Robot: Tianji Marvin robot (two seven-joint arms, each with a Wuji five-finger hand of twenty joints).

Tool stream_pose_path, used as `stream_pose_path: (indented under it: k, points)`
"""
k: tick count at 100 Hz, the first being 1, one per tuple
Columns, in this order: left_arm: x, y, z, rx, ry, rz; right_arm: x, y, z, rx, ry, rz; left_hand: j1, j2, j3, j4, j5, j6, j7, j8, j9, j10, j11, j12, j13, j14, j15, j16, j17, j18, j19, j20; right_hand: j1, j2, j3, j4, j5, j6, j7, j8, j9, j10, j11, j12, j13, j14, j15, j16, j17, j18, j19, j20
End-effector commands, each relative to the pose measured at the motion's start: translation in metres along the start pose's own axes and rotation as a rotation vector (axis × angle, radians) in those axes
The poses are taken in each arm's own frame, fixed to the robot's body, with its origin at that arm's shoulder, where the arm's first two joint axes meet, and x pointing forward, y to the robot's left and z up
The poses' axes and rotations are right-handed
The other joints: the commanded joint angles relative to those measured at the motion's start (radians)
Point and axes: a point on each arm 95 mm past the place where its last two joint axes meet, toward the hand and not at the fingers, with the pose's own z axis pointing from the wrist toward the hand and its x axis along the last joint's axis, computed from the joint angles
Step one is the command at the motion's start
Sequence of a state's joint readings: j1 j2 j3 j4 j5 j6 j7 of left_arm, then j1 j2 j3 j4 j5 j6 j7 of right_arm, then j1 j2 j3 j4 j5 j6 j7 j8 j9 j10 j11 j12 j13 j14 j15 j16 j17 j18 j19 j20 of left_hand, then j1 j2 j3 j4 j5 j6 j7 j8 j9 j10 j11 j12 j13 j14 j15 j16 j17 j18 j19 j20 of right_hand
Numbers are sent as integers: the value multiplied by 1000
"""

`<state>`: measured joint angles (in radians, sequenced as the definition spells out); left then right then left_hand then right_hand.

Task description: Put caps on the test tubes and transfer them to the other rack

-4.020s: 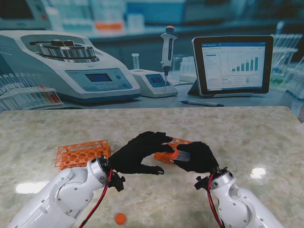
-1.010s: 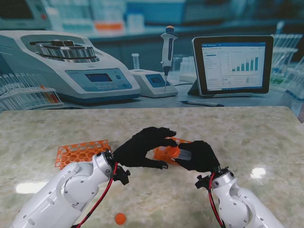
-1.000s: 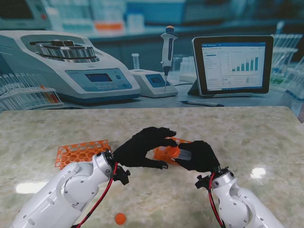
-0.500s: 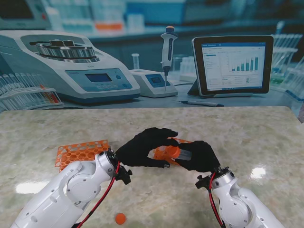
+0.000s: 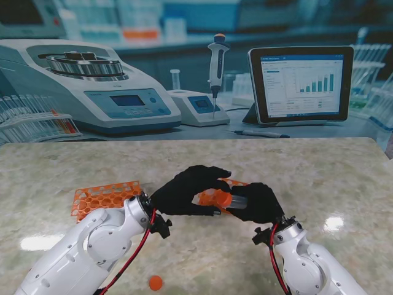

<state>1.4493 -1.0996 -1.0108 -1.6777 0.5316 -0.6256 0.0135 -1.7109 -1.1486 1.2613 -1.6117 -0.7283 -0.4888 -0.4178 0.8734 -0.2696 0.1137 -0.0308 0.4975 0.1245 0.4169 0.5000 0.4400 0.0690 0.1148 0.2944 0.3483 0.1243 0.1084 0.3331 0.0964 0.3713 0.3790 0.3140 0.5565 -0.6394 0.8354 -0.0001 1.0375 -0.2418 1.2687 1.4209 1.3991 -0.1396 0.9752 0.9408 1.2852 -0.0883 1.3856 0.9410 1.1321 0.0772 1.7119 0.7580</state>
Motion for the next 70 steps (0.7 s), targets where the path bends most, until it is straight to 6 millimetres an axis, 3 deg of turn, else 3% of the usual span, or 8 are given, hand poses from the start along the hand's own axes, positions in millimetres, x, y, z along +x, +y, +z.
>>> stream_pose_path:
  k: [1,43,45,47,70]
  points:
    - [-1,3,0,-12,-2,3,3,-1,0,-4,-2,7,29,-21,22,3,13,-27,51,-2,22,1,8,28,18,-18,5,9,1,1,44,8,30,30,6,-11,17,-60,64,27,39,1,-4,14,36,-74,61,16,21,-14,37,-5]
    - [-1,3,-3,-3,0,11,3,-1,0,-9,-1,7,-49,-77,46,0,21,-26,14,-25,24,-2,9,29,19,-17,7,11,0,1,49,5,30,30,6,-11,17,-60,64,27,39,0,-5,14,36,-74,61,16,21,-13,37,-5]
    - [-1,4,-3,-3,1,12,3,-2,0,-9,-1,7,-121,-120,205,-22,22,-23,10,-18,23,-2,9,28,20,-17,7,13,1,1,50,0,30,30,6,-11,17,-60,64,27,39,1,-5,14,36,-74,61,16,21,-13,37,-5]
    - [-1,4,-3,-4,2,12,3,-2,0,-9,-1,7,-129,-128,223,-25,21,-24,9,-18,23,-2,9,28,22,-17,7,13,2,1,51,0,31,29,6,-11,17,-60,64,27,39,1,-5,14,36,-74,61,16,21,-13,37,-5]
    - [-1,5,-1,0,3,21,3,-2,0,-10,0,9,-111,-134,252,-30,23,-25,11,-17,26,0,12,30,26,-18,11,15,4,2,58,2,30,29,6,-11,17,-60,64,27,39,0,-5,14,36,-73,60,16,20,-13,36,-5]
